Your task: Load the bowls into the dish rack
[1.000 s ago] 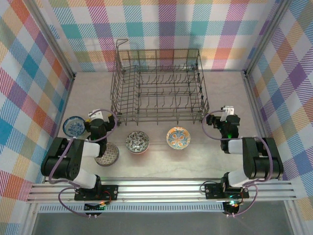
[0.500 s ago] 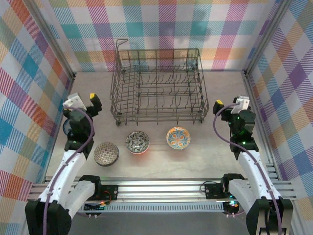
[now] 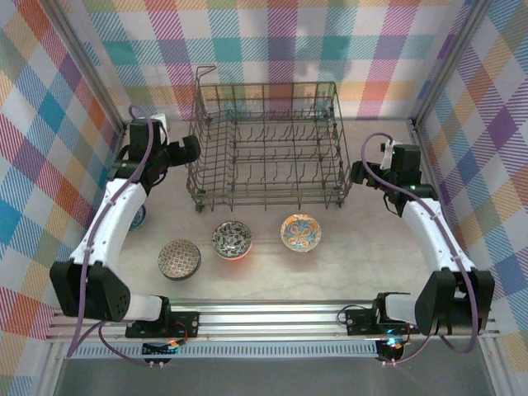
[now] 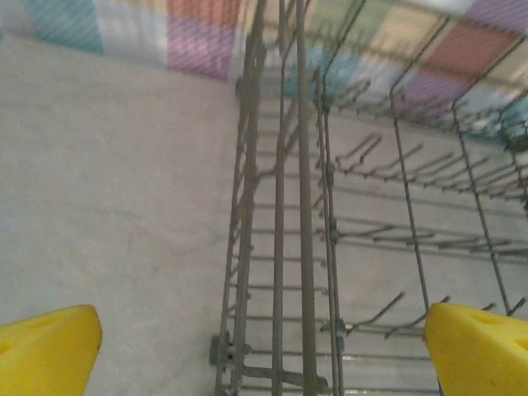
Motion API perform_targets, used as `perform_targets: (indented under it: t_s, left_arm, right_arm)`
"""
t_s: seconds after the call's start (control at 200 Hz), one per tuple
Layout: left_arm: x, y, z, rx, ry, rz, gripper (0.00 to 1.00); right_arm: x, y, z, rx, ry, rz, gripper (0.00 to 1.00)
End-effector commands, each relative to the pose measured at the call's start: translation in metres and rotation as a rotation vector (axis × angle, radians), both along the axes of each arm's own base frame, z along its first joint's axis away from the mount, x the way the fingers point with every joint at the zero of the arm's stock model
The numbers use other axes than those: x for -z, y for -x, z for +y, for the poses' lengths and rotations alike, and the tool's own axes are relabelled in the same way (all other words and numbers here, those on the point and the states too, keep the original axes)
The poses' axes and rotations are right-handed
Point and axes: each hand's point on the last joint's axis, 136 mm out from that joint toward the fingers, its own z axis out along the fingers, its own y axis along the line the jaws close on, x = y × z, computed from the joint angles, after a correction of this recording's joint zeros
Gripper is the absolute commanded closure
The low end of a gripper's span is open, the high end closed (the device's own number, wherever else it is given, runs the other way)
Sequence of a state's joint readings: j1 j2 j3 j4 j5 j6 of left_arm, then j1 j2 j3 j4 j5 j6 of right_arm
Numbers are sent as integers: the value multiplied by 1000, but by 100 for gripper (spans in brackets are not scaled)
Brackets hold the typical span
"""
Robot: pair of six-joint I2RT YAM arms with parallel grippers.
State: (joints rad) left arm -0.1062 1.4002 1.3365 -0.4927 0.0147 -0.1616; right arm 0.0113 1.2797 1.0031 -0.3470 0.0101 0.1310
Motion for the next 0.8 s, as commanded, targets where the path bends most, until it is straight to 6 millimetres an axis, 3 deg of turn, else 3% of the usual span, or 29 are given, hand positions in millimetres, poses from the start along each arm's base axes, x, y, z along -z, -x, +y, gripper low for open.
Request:
perform_targets:
  t_s: [0.0, 0.255, 0.42, 0.795]
  left_arm:
    - [7, 8, -10, 48, 28, 96, 0]
    - [27, 6, -37, 155, 55, 164, 0]
    - [34, 8, -48, 200, 54, 191, 1]
    - [41, 16, -80, 300, 60, 221, 1]
  right_arm:
    - [5, -3, 4, -30, 37, 68, 3]
    - [22, -22, 7, -57, 44, 142, 6]
    - [19, -27, 10, -53, 31, 135, 10]
    - [39, -36, -15, 5, 176, 244, 11]
